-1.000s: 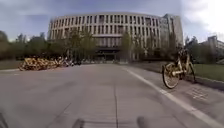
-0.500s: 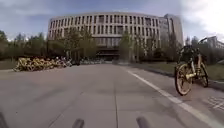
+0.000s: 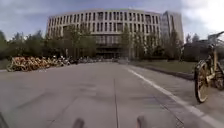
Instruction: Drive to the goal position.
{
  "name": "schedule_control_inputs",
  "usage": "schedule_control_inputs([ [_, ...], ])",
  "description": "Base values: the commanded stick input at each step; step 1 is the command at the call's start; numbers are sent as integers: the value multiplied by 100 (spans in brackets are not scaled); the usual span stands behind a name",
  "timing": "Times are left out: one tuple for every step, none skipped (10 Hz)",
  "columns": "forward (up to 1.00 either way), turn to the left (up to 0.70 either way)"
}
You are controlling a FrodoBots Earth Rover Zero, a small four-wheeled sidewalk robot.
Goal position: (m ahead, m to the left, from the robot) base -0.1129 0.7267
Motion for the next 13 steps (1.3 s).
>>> schedule_control_inputs([
  [0,45],
  [0,45],
  [0,45],
  [0,45],
  [0,45],
  [0,45],
  [0,45],
  [0,45],
  [0,45],
  [0,45],
  [0,45],
  [0,45],
  [0,45],
])
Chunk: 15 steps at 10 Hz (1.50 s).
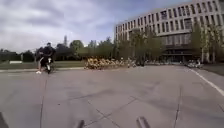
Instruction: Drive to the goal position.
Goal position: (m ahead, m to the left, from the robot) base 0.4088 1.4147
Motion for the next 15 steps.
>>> schedule_control_inputs([
  [0,45],
  [0,45],
  [0,45],
  [0,45],
  [0,45],
  [0,45],
  [0,45],
  [0,45],
  [0,45],
  [0,45],
  [0,45],
  [0,45],
  [0,0],
  [0,0],
  [0,0],
])
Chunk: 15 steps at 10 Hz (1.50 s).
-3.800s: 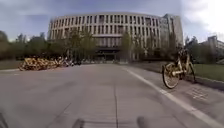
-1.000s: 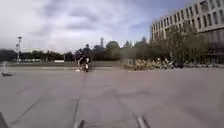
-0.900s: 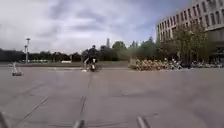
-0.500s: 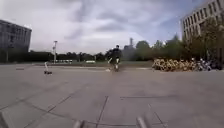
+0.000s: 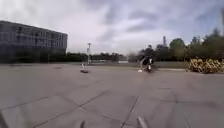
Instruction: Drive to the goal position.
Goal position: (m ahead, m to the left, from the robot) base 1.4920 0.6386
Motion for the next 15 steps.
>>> schedule_control_inputs([
  [0,0],
  [0,0],
  [0,0],
  [0,0],
  [0,0],
  [0,0],
  [0,35],
  [85,30],
  [100,27],
  [100,27],
  [35,39],
  [0,45],
  [0,45],
  [54,35],
  [100,27],
])
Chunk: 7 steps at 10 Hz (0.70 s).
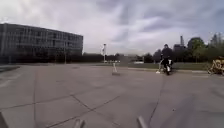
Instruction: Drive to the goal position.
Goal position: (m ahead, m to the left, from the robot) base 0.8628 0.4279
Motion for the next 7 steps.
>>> schedule_control_inputs([
  [100,27],
  [100,27],
  [100,27],
  [100,27],
  [100,27],
  [100,27],
  [100,27],
])
